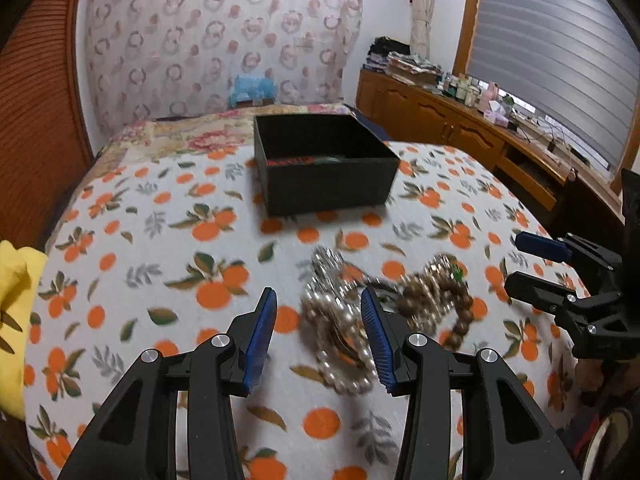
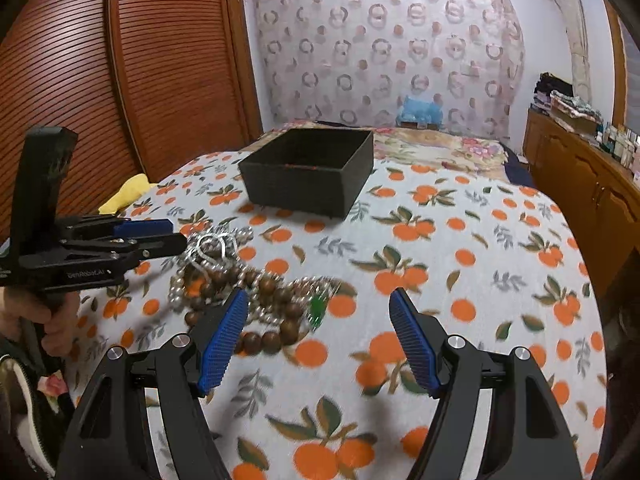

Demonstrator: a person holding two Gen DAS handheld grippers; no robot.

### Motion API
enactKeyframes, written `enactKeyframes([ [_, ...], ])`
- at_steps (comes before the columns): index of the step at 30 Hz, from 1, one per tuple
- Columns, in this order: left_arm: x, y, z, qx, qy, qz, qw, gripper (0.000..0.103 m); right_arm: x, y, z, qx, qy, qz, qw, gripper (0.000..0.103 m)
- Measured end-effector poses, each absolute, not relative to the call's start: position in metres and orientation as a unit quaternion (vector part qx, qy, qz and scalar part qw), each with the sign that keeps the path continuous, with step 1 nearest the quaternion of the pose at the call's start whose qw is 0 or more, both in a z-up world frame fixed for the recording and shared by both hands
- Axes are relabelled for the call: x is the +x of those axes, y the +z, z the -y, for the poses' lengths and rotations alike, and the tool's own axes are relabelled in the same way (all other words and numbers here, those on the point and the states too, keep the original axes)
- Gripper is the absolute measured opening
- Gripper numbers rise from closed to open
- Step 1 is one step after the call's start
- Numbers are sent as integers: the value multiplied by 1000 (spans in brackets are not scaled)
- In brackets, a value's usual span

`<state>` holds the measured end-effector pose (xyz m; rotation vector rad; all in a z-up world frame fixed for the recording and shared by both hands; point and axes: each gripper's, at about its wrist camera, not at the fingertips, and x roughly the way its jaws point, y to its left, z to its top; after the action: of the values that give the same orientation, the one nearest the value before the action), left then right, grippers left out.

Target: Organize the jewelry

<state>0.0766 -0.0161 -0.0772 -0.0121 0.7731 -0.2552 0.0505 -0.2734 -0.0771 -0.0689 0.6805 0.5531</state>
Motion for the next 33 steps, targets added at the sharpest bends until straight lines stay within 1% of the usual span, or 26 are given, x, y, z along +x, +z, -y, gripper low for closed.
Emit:
enactKeyframes([
  [10,78,-92,28,4,-131,-399,908,41,42,-78,262,-46,274,-326,904,75],
  [11,78,-92,28,5,-130,-400,907,36,42,-78,261,-46,275,-326,903,75],
  [19,71,-91,20,0,-130,-399,908,16,42,-80,245,-61,292,-332,895,75],
  [20,70,-92,18,-4,-131,-400,907,15,42,-80,243,-63,295,-333,893,73],
  [21,68,-92,16,-7,-131,-400,907,9,43,-82,240,-66,301,-336,890,67],
  [22,67,-92,14,-8,-131,-400,907,7,44,-83,238,-68,305,-339,888,65],
  [24,65,-92,10,-10,-129,-399,908,7,47,-86,232,-72,314,-346,881,54],
  [27,63,-90,4,-16,-128,-394,910,7,51,-90,224,-77,324,-357,873,42],
  [30,60,-87,0,-22,-126,-387,913,7,55,-95,217,-83,332,-370,864,36],
  [33,58,-84,-4,-26,-123,-380,916,7,59,-99,211,-93,331,-380,859,32],
])
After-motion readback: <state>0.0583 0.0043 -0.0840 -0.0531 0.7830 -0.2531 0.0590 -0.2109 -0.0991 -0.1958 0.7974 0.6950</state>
